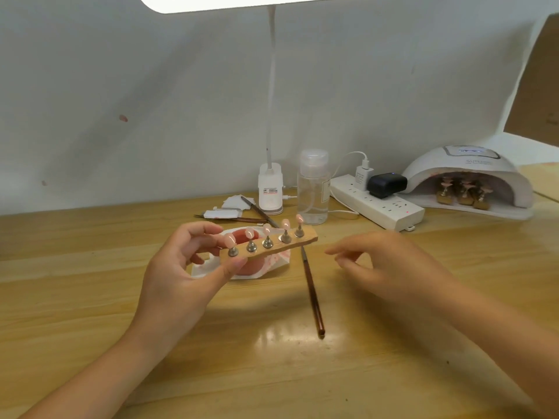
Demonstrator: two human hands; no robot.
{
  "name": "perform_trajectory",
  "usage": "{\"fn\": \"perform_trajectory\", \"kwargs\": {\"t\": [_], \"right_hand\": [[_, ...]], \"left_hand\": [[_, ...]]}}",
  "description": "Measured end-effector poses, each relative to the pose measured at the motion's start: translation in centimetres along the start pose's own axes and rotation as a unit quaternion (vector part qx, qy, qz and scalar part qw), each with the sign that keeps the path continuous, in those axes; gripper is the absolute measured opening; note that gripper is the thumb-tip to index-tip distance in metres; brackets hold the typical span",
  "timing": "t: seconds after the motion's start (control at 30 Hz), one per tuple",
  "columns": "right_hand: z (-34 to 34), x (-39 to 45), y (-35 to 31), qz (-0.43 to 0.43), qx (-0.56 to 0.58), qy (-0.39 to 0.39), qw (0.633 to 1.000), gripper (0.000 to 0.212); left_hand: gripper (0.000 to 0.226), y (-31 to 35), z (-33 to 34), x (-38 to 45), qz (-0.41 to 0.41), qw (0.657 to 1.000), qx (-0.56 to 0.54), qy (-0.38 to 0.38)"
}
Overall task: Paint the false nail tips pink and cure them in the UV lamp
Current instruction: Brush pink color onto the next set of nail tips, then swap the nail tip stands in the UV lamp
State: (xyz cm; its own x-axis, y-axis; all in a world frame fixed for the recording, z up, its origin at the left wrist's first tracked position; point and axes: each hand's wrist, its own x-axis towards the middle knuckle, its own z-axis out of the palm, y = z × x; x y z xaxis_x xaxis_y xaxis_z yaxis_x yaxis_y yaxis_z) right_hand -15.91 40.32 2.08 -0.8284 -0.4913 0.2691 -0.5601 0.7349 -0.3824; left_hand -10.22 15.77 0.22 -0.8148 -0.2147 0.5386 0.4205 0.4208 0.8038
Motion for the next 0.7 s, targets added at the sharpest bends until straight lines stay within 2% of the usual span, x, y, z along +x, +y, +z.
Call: {"fn": "perform_trajectory", "kwargs": {"t": [0.07, 0.17, 0.23, 0.37, 0.43, 0.53, 0.6, 0.7], "right_hand": [[-1.4, 0.1, 0.5, 0.062, 0.19, -0.079, 0.977, 0.018], [-2.6, 0.0, 1.0, 0.14, 0.403, -0.139, 0.894, 0.023], [-3.2, -0.1, 1.5, 0.174, 0.494, -0.127, 0.843, 0.03], [-4.8, 0.0, 3.3, 0.224, 0.624, -0.053, 0.747, 0.023], [-5.6, -0.1, 4.7, 0.242, 0.631, -0.024, 0.737, 0.022], [-6.5, -0.4, 6.8, 0.269, 0.614, 0.022, 0.741, 0.018], [-7.3, -0.8, 8.4, 0.288, 0.601, 0.058, 0.743, 0.015], [-8.2, -1.6, 10.6, 0.315, 0.582, 0.092, 0.744, 0.013]], "left_hand": [[0.049, 0.8, 0.8, 0.4, 0.005, 1.0, -0.01, -0.01], [0.046, 2.6, 2.8, 0.9, 0.016, 0.999, -0.019, -0.042], [0.043, 3.6, 4.2, 1.4, 0.016, 0.998, -0.02, -0.051], [0.043, 4.9, 7.8, 2.4, 0.009, 0.998, -0.002, -0.067], [0.039, 5.3, 9.8, 2.5, 0.004, 0.995, -0.013, -0.098], [0.039, 5.8, 12.5, 2.6, -0.015, 0.985, -0.035, -0.167], [0.04, 6.0, 14.0, 3.0, -0.066, 0.971, -0.066, -0.219], [0.027, 6.5, 16.1, 3.7, -0.178, 0.934, -0.139, -0.277]]}}
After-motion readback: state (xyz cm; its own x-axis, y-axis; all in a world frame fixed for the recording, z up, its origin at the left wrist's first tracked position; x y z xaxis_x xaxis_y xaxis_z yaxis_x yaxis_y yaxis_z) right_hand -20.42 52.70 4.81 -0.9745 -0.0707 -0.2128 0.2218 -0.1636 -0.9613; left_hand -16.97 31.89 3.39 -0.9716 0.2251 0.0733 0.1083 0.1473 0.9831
